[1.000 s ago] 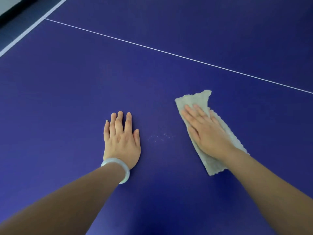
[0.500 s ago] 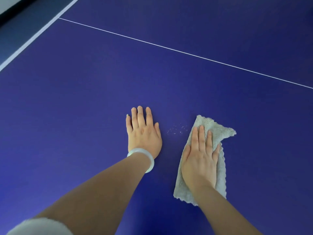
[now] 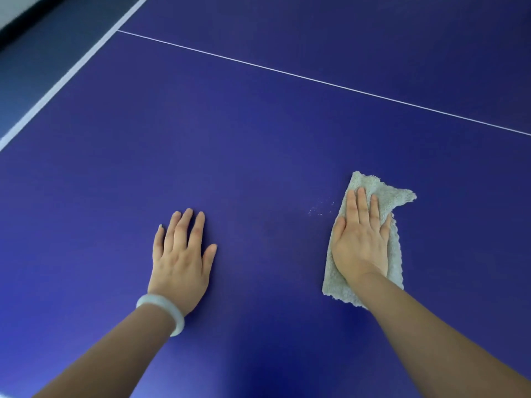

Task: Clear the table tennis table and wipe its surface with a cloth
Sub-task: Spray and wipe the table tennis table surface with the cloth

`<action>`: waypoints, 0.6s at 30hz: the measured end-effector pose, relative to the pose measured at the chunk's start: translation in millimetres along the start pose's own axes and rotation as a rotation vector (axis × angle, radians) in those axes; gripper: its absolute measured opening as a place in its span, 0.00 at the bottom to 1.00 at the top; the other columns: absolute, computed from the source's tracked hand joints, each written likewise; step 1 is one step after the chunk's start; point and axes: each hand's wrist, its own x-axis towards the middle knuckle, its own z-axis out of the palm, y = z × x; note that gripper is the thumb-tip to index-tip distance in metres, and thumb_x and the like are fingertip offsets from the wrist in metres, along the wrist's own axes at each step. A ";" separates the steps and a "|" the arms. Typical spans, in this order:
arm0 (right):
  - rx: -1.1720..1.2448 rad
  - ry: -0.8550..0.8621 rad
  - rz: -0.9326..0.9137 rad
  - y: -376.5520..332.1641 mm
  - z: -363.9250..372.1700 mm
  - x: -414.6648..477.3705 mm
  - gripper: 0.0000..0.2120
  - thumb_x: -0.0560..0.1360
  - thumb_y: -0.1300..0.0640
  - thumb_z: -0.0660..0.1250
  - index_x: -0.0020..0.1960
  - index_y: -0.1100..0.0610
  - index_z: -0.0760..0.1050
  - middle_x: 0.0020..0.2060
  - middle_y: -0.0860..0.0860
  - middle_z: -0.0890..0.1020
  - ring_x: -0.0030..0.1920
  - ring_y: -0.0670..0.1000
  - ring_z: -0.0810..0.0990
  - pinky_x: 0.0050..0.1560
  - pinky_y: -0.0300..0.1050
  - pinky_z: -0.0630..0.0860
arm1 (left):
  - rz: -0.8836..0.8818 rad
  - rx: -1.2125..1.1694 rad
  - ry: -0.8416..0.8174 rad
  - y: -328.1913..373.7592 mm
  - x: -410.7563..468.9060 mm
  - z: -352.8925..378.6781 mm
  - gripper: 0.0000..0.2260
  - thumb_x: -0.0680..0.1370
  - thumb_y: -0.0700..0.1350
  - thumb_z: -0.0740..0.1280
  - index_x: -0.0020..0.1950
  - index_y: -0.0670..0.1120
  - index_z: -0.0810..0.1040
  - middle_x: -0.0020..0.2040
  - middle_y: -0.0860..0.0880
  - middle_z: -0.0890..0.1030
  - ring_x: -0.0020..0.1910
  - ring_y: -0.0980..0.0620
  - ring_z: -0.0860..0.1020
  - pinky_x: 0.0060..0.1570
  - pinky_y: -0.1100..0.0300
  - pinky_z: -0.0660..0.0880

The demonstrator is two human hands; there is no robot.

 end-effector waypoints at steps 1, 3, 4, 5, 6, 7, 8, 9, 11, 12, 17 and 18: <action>0.009 -0.001 0.008 -4.7 -2.6 6.5 0.27 0.83 0.49 0.39 0.80 0.51 0.39 0.80 0.46 0.43 0.79 0.50 0.39 0.78 0.58 0.39 | 0.010 0.011 0.000 -3.5 -1.9 1.9 0.28 0.82 0.56 0.47 0.77 0.42 0.64 0.76 0.42 0.65 0.76 0.41 0.61 0.75 0.43 0.52; 0.030 -0.004 0.033 -17.5 -5.9 24.5 0.27 0.83 0.50 0.39 0.80 0.51 0.39 0.80 0.46 0.43 0.79 0.50 0.39 0.78 0.57 0.39 | 0.012 0.038 -0.006 -3.6 -2.8 5.5 0.28 0.82 0.55 0.47 0.78 0.42 0.62 0.77 0.42 0.64 0.77 0.42 0.59 0.76 0.43 0.51; 0.042 -0.004 0.042 -26.2 -5.5 34.6 0.27 0.83 0.50 0.40 0.80 0.52 0.39 0.80 0.46 0.43 0.79 0.50 0.39 0.78 0.57 0.39 | 0.005 0.050 -0.012 -2.6 -2.9 6.4 0.28 0.82 0.55 0.46 0.78 0.42 0.61 0.77 0.42 0.63 0.77 0.42 0.59 0.76 0.43 0.51; 0.059 -0.008 0.040 -36.5 -5.5 43.3 0.27 0.83 0.50 0.40 0.80 0.52 0.39 0.80 0.46 0.43 0.79 0.50 0.40 0.78 0.58 0.40 | -0.001 0.060 -0.015 -1.6 -2.5 6.8 0.28 0.82 0.55 0.46 0.78 0.42 0.61 0.77 0.42 0.63 0.78 0.42 0.58 0.76 0.43 0.51; 0.068 -0.015 0.008 -48.0 -5.7 48.9 0.27 0.83 0.50 0.40 0.80 0.51 0.39 0.80 0.46 0.43 0.79 0.50 0.40 0.78 0.58 0.41 | -0.007 0.066 -0.018 -0.9 -2.3 6.9 0.28 0.82 0.55 0.45 0.78 0.42 0.61 0.77 0.42 0.62 0.78 0.43 0.58 0.76 0.42 0.51; 0.064 -0.024 -0.068 -59.3 -5.5 49.8 0.27 0.83 0.51 0.40 0.81 0.51 0.39 0.80 0.46 0.43 0.79 0.50 0.40 0.78 0.59 0.41 | -0.011 0.068 -0.023 -0.9 -3.1 6.4 0.28 0.82 0.55 0.45 0.78 0.43 0.61 0.77 0.42 0.62 0.78 0.43 0.58 0.76 0.42 0.52; 0.037 -0.027 -0.187 -67.1 -3.6 45.8 0.27 0.84 0.51 0.40 0.81 0.51 0.40 0.80 0.45 0.43 0.79 0.50 0.40 0.78 0.59 0.42 | -0.015 0.064 -0.029 -0.7 -3.7 5.7 0.28 0.82 0.55 0.45 0.78 0.43 0.61 0.78 0.43 0.62 0.78 0.43 0.57 0.76 0.42 0.52; -0.008 -0.032 -0.329 -69.3 -1.5 38.0 0.26 0.84 0.51 0.40 0.81 0.51 0.40 0.80 0.45 0.43 0.79 0.50 0.40 0.78 0.59 0.43 | -0.018 0.058 -0.031 -0.8 -3.9 5.0 0.28 0.82 0.55 0.45 0.79 0.43 0.60 0.78 0.43 0.62 0.78 0.44 0.57 0.76 0.42 0.52; -0.047 -0.072 -0.562 -56.2 -4.2 26.0 0.26 0.84 0.51 0.39 0.81 0.50 0.44 0.80 0.43 0.45 0.79 0.47 0.40 0.78 0.57 0.43 | -0.023 0.053 -0.033 -1.2 -2.9 4.4 0.28 0.82 0.55 0.45 0.79 0.44 0.60 0.78 0.44 0.62 0.78 0.45 0.57 0.76 0.43 0.52; -0.028 -0.086 -0.581 -42.5 -8.1 25.4 0.25 0.84 0.51 0.40 0.81 0.48 0.45 0.80 0.42 0.46 0.79 0.45 0.40 0.79 0.56 0.42 | -0.025 0.051 -0.036 -1.1 -3.0 4.5 0.28 0.82 0.55 0.45 0.79 0.44 0.60 0.78 0.44 0.62 0.78 0.45 0.56 0.76 0.43 0.51; 0.065 -0.014 0.058 -10.1 -13.2 61.0 0.26 0.84 0.50 0.42 0.81 0.48 0.44 0.80 0.43 0.46 0.79 0.49 0.42 0.78 0.57 0.42 | -0.023 0.044 -0.036 -2.1 -2.8 3.7 0.27 0.82 0.54 0.46 0.78 0.44 0.61 0.78 0.44 0.62 0.78 0.44 0.57 0.76 0.43 0.51; 0.060 -0.004 0.080 -24.5 -11.6 63.9 0.26 0.84 0.51 0.42 0.81 0.49 0.44 0.80 0.45 0.46 0.80 0.50 0.43 0.78 0.58 0.45 | -0.021 0.044 -0.036 -2.2 -2.8 3.6 0.27 0.82 0.54 0.46 0.78 0.44 0.61 0.78 0.44 0.62 0.78 0.44 0.57 0.76 0.43 0.52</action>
